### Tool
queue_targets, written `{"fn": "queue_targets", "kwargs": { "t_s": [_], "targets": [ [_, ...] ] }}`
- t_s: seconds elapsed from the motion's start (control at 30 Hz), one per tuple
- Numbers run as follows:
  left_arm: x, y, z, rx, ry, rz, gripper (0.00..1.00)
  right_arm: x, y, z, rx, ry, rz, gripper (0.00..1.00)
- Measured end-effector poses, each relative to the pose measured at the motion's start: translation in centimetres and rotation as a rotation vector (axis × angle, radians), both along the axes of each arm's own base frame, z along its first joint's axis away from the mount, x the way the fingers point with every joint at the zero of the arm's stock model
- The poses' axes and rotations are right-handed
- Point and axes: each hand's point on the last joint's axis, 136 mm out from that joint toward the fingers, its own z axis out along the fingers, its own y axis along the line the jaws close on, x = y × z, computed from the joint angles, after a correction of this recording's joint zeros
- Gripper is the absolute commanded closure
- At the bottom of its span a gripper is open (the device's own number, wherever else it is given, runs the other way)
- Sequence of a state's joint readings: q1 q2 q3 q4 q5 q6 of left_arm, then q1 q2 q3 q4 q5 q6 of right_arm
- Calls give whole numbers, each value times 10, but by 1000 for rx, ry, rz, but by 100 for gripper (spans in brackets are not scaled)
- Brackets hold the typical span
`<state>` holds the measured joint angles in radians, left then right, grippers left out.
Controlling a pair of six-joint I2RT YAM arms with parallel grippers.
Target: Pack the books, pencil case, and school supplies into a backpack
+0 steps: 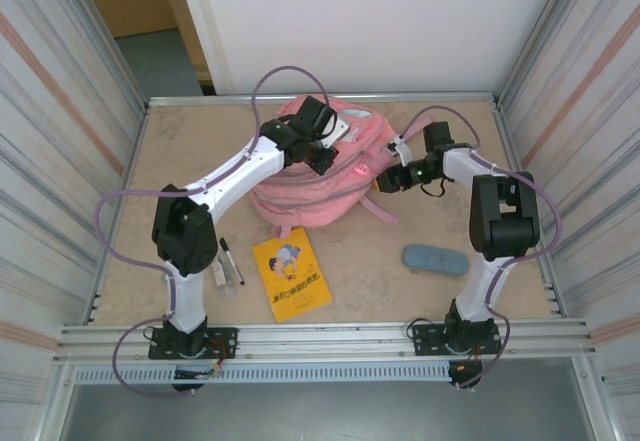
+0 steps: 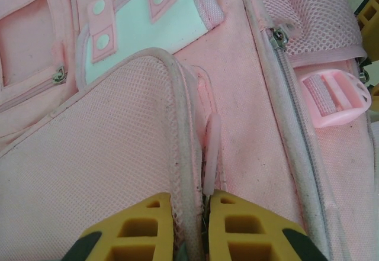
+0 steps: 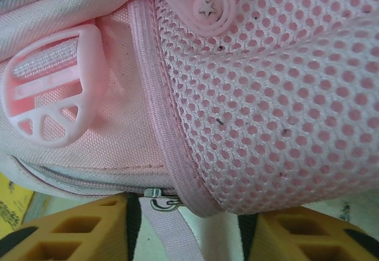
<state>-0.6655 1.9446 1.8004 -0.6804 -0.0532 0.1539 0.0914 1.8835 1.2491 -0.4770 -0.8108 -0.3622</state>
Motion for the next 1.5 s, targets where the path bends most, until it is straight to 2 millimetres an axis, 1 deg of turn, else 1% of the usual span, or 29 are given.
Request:
{"fn": "queue_targets", "kwargs": {
  "t_s": [0.1,0.2,0.3,0.4,0.47,0.5,0.57,0.6,0.7,0.8,0.9,1.1,1.23,1.3,1.5],
  "targets": [
    [2,3,0,-7,5,5,100,-2,2,2,5,-8,23,73],
    [4,5,0,-11,9,8,100,-6,4,2,5,-11,43,82],
    [6,8,0,-13,9,14,100,-9,10,1,2,-16,63,87],
    [6,8,0,-17,13,20,100,-13,12,-2,-16,-15,70,89],
    [7,9,0,-21,16,24,100,-15,14,-2,-27,-16,76,87],
    [6,9,-1,-25,19,26,100,-16,16,-2,-37,-19,79,83],
    [7,9,-1,-28,21,30,100,-16,18,-1,-42,-12,69,62],
    [7,9,-1,-31,23,30,100,-16,18,-1,-44,-8,54,56],
    [6,8,-1,-37,28,28,100,-16,9,0,-54,-21,-33,50],
    [5,7,-1,-41,31,26,100,-13,-4,4,-30,-23,-164,49],
    [6,8,-1,-49,37,27,100,-4,-11,4,-13,-20,-263,49],
    [5,7,-1,-68,51,26,100,5,4,10,16,-39,-292,50],
    [5,7,-1,-74,56,23,100,4,13,7,9,-37,-286,54],
    [6,9,-1,-77,59,28,100,4,15,5,2,-38,-285,57],
    [9,16,5,-99,65,39,100,2,26,-1,-19,-62,-270,62]
  ]
}}
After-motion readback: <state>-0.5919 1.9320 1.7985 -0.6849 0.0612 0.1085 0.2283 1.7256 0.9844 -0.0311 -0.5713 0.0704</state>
